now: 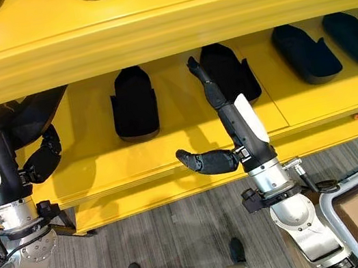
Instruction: Move parts from the plastic box to the shelf.
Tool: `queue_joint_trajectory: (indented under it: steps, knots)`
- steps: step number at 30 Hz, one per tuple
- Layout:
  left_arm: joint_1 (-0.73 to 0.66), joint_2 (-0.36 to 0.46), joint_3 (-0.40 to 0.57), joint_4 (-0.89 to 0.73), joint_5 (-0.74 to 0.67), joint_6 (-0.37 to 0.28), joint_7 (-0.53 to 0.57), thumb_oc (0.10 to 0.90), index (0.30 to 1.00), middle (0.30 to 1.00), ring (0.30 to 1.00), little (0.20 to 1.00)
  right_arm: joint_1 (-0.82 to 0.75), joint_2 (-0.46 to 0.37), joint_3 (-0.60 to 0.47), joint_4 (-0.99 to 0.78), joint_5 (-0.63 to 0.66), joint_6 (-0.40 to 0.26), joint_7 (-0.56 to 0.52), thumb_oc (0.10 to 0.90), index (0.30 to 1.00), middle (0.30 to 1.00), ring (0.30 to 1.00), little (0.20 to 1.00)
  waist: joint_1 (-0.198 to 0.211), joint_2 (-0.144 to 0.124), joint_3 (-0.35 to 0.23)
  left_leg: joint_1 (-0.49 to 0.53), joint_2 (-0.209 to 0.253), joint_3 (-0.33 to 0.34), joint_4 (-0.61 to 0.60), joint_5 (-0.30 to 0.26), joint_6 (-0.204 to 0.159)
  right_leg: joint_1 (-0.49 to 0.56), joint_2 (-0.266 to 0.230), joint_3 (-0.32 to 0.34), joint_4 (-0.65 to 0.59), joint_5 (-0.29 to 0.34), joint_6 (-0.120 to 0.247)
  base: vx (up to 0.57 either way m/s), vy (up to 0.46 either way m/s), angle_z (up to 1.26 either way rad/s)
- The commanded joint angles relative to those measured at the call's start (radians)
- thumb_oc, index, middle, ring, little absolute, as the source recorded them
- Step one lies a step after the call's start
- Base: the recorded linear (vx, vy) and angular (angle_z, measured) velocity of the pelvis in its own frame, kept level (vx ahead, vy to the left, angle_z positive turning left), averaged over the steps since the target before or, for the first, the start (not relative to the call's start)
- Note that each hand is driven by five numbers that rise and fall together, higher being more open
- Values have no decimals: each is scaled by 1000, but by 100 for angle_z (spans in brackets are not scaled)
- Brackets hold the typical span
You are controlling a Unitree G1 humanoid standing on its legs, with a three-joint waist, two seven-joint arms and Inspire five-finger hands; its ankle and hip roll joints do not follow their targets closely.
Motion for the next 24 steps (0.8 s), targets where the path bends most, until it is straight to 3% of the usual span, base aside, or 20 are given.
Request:
queue_joint_trajectory:
  steps: [1,3,7,14,19,24]
  knots:
    - [-74,26,57,-18,51,-33,49,400,300,300,300,300,-39,-10,-57,-101,42,-88,-19,900,1000,1000,1000,1000,3,-14,-129,-8,-3,55,-9,-48,67,27,-9,-68,74,-124,-18,9,-96,-9]
    - [-99,23,34,2,48,-23,30,400,300,300,300,300,-46,-13,-55,-93,45,-91,-26,900,1000,1000,1000,1000,4,-17,-114,-45,1,36,43,-58,65,23,1,-54,106,-149,-28,3,-130,-4]
    - [-167,34,-32,60,52,64,3,400,300,300,300,300,-73,-19,-35,-83,69,-92,-25,900,1000,1000,1000,1000,-3,-20,-89,-100,11,7,107,-70,63,5,19,-13,158,-188,-42,18,-101,0]
    - [-177,17,6,129,-9,159,155,400,300,300,300,300,-94,-14,-27,-79,57,-72,-32,900,1000,1000,1000,1000,-7,-18,-64,-140,23,-14,122,-53,58,-9,36,20,177,-208,-54,13,-22,-6]
    - [-184,0,10,134,-12,172,107,400,300,300,300,300,-100,-5,-21,-89,59,-59,-40,900,1000,1000,1000,1000,-6,-26,-49,-164,22,-25,136,-53,57,-13,39,30,185,-216,-56,-8,-14,1]
    - [-207,-7,-26,161,-11,252,63,400,300,300,300,300,-128,3,-11,-79,46,-62,-45,900,1000,1000,1000,1000,-10,-31,-25,-193,30,-31,154,-50,53,-27,44,40,185,-213,-58,-44,-23,-1]
